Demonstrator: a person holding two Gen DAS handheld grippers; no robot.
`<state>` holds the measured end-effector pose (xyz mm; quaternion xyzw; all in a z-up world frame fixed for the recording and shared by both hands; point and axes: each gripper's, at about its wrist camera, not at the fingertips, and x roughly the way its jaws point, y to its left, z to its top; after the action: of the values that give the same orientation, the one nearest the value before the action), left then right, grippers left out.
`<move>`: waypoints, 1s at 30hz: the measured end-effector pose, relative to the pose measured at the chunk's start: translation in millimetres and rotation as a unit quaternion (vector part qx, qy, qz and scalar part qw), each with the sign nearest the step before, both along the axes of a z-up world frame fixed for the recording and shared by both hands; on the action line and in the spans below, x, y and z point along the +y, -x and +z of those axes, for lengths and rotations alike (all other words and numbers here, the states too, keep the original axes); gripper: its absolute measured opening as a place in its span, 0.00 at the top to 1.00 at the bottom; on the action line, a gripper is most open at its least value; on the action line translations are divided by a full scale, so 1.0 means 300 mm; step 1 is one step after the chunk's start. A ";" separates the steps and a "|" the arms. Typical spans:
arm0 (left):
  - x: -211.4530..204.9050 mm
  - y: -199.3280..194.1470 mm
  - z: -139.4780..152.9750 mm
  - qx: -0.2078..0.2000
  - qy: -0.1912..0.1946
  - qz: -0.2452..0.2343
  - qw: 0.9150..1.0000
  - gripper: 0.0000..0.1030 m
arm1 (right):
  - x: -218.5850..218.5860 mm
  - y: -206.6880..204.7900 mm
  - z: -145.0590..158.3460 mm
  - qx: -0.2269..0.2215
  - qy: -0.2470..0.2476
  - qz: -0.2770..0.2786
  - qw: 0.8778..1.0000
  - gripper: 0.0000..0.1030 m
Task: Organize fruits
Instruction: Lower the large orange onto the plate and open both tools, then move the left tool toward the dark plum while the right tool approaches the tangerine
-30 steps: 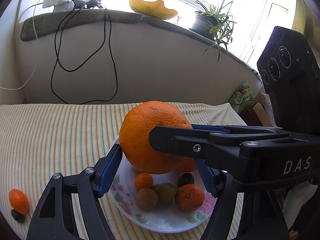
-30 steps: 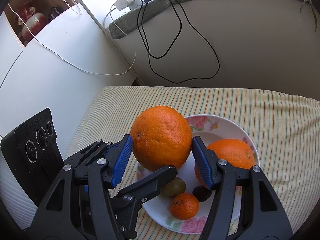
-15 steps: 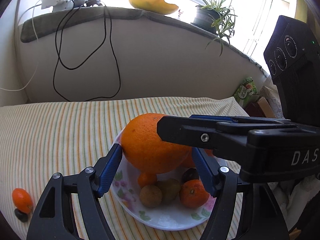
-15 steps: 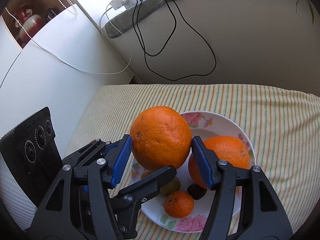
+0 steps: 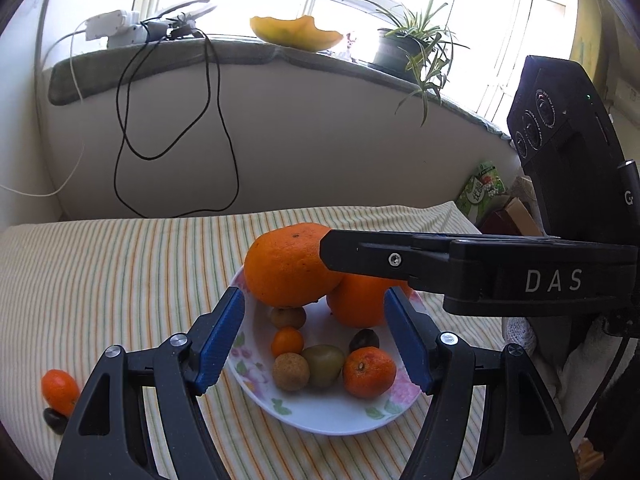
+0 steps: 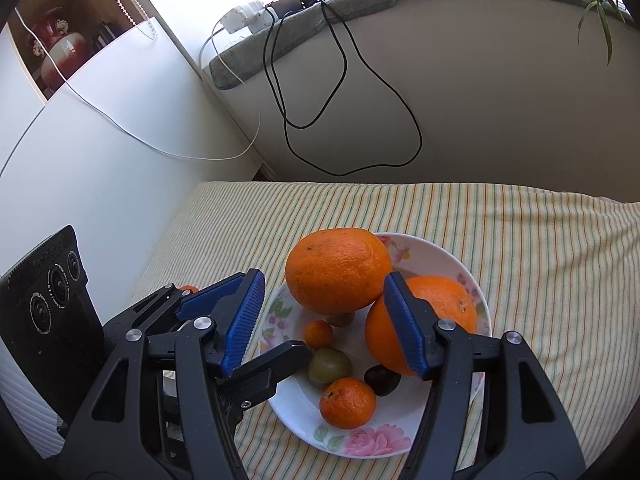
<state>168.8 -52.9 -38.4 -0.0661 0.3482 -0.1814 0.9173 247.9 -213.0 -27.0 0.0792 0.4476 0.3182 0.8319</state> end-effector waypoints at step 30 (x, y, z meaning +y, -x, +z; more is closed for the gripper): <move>0.163 0.197 0.033 -0.035 -0.027 0.054 0.998 0.29 | 0.109 0.191 0.050 -0.073 0.014 0.023 0.997 0.20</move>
<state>109.7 -4.1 -28.5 -0.0537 0.3165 -0.1241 0.9389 190.6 -180.2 -11.9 0.0341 0.3921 0.3354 0.8559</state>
